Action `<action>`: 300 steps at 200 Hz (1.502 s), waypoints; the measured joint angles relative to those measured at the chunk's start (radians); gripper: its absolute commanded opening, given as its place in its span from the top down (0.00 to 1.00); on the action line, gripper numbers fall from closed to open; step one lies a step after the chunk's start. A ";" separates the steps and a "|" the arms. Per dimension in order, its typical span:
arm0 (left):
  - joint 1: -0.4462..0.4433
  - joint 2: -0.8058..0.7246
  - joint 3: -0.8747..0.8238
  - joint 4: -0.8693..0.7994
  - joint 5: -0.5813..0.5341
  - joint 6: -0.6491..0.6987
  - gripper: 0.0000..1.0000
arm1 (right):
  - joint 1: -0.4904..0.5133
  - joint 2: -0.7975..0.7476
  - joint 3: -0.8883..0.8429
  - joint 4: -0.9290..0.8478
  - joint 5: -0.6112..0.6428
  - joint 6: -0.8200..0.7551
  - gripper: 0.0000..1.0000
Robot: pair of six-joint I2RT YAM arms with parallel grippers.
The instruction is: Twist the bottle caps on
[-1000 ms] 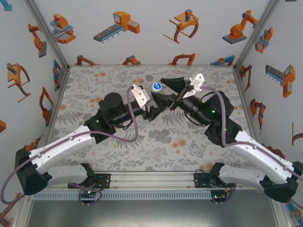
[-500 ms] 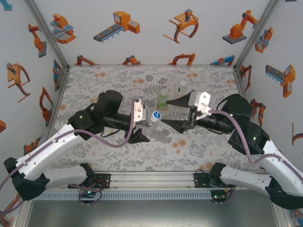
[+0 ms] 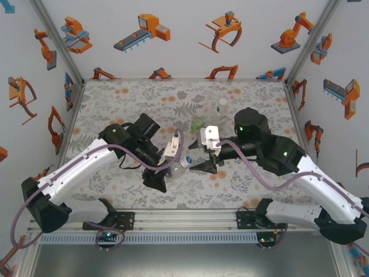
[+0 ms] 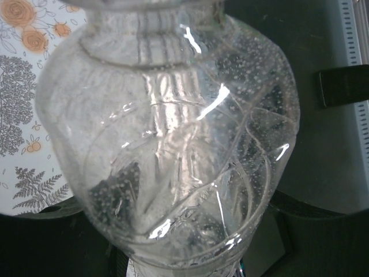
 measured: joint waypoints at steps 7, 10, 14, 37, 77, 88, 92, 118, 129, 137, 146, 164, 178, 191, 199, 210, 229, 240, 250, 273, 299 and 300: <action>0.000 0.003 0.000 -0.006 0.001 0.007 1.00 | 0.000 0.011 0.000 -0.005 -0.011 -0.001 0.43; 0.000 0.003 0.000 -0.009 0.002 0.010 1.00 | 0.000 0.016 0.000 -0.007 -0.017 -0.002 0.44; 0.000 0.003 -0.001 -0.011 0.003 0.013 1.00 | 0.000 0.022 0.000 -0.008 -0.023 -0.002 0.44; 0.000 0.003 -0.003 -0.018 0.006 0.027 1.00 | 0.000 0.050 0.000 -0.016 -0.051 -0.003 0.48; 0.000 0.003 -0.008 -0.023 0.019 0.035 1.00 | 0.000 0.072 0.000 -0.033 -0.084 -0.003 0.60; 0.000 0.003 -0.009 -0.027 0.023 0.039 1.00 | 0.000 0.072 0.000 -0.033 -0.084 -0.003 0.65; 0.000 0.003 -0.009 -0.027 0.023 0.040 1.00 | 0.000 0.073 0.000 -0.033 -0.087 -0.004 0.66; -0.001 0.002 -0.011 -0.027 0.021 0.046 1.00 | -0.001 0.074 0.000 -0.034 -0.090 -0.002 0.71; -0.001 -0.007 -0.021 -0.009 0.012 0.041 1.00 | -0.001 0.074 0.000 -0.034 -0.084 0.004 0.74; -0.001 -0.018 -0.031 0.012 -0.003 0.034 1.00 | -0.001 0.075 0.000 -0.034 -0.069 0.016 0.75; -0.001 -0.035 -0.048 0.046 -0.030 0.021 1.00 | -0.001 0.077 0.000 -0.034 -0.050 0.031 0.75; -0.001 -0.084 -0.094 0.140 -0.101 -0.014 1.00 | -0.006 0.083 -0.005 -0.027 -0.013 0.078 0.78; 0.003 -0.128 -0.133 0.211 -0.163 -0.043 1.00 | -0.019 0.084 -0.023 -0.002 0.010 0.133 0.82; 0.011 -0.177 -0.172 0.273 -0.227 -0.065 1.00 | -0.034 0.082 -0.053 0.037 0.035 0.203 0.87; 0.017 -0.204 -0.195 0.305 -0.264 -0.076 1.00 | -0.044 0.080 -0.074 0.066 0.053 0.253 0.88; 0.024 -0.240 -0.224 0.348 -0.319 -0.087 1.00 | -0.058 0.079 -0.102 0.103 0.087 0.341 0.89; 0.030 -0.280 -0.253 0.405 -0.415 -0.101 1.00 | -0.084 0.079 -0.142 0.160 0.150 0.523 0.93; 0.031 -0.292 -0.262 0.431 -0.468 -0.110 1.00 | -0.095 0.084 -0.155 0.190 0.185 0.629 0.94; 0.032 -0.299 -0.269 0.452 -0.513 -0.118 1.00 | -0.101 0.093 -0.163 0.216 0.216 0.725 0.94; 0.036 -0.304 -0.278 0.477 -0.609 -0.135 1.00 | -0.114 0.123 -0.180 0.274 0.269 0.958 0.94; 0.039 -0.300 -0.285 0.485 -0.696 -0.149 1.00 | -0.132 0.164 -0.206 0.334 0.277 1.180 0.94; 0.039 -0.299 -0.285 0.485 -0.698 -0.150 1.00 | -0.134 0.166 -0.208 0.338 0.277 1.189 0.94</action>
